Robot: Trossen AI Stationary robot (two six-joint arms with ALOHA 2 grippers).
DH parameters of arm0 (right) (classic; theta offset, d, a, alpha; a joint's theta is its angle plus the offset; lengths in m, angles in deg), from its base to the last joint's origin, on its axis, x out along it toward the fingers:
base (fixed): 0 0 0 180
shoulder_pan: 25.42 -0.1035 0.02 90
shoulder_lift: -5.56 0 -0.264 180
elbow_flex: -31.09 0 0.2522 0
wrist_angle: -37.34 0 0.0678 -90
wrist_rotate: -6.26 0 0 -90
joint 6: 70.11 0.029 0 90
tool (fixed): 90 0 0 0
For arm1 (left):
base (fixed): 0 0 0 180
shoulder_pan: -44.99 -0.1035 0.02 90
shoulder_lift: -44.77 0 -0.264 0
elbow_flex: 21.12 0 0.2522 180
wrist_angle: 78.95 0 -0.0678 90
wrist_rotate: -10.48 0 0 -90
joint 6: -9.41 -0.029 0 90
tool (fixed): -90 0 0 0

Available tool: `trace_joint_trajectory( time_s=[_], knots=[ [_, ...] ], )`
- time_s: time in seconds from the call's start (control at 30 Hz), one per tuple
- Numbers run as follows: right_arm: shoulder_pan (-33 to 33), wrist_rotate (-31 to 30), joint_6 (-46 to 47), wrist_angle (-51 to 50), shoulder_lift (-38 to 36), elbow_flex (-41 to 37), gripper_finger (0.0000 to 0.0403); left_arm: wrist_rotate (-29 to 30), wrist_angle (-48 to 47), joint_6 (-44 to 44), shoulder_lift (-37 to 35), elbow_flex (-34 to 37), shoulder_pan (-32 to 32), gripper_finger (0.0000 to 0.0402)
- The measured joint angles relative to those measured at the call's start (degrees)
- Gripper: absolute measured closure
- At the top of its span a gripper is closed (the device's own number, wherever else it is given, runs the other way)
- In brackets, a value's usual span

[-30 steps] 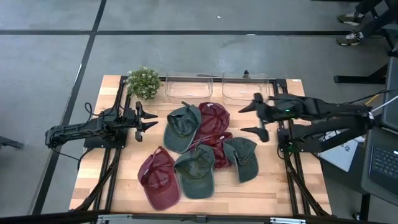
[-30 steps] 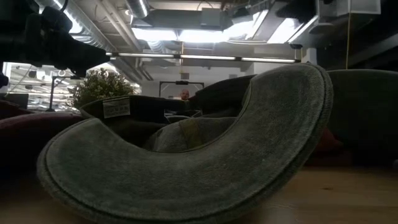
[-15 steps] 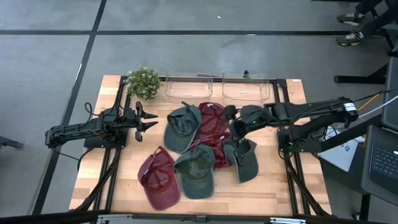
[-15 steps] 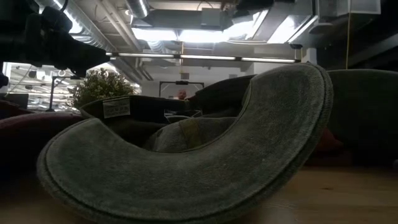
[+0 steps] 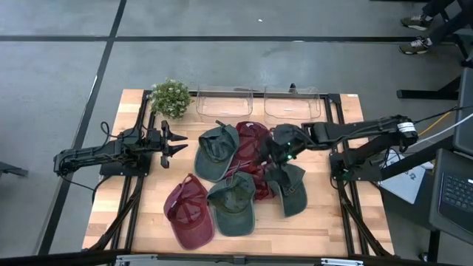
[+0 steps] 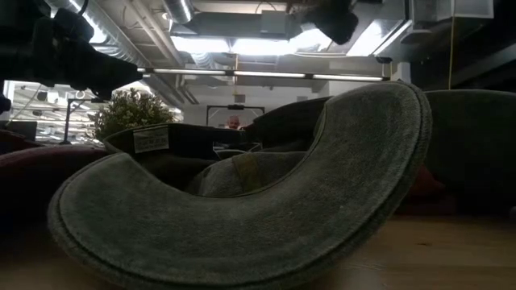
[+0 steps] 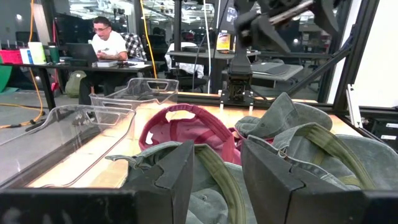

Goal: Pick & Place hat
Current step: Put the top right red cap into the right transparent bin

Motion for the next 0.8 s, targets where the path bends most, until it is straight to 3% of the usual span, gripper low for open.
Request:
trace_joint_trajectory(
  time_s=[0.13, 0.37, 0.57, 0.8],
  knots=[
    [3.73, -2.55, 4.64, 0.89, 0.94, -0.02, 0.0040, -0.02, 0.02, 0.00, 0.00, 0.00, -0.01, 0.0272],
    [11.31, -2.79, 3.48, 1.39, 1.43, -0.04, 0.0040, -0.02, 0.00, 0.00, 0.00, -0.01, -0.01, 0.0272],
    [16.99, -3.82, -6.88, 0.92, 1.98, -0.07, 0.0040, -0.02, 0.00, 0.00, 0.00, -0.01, -0.02, 0.0272],
    [20.51, -12.62, -17.82, -0.73, 2.94, -0.11, 0.0040, -0.02, 0.00, 0.00, 0.00, 0.00, 0.00, 0.0272]
  ],
)
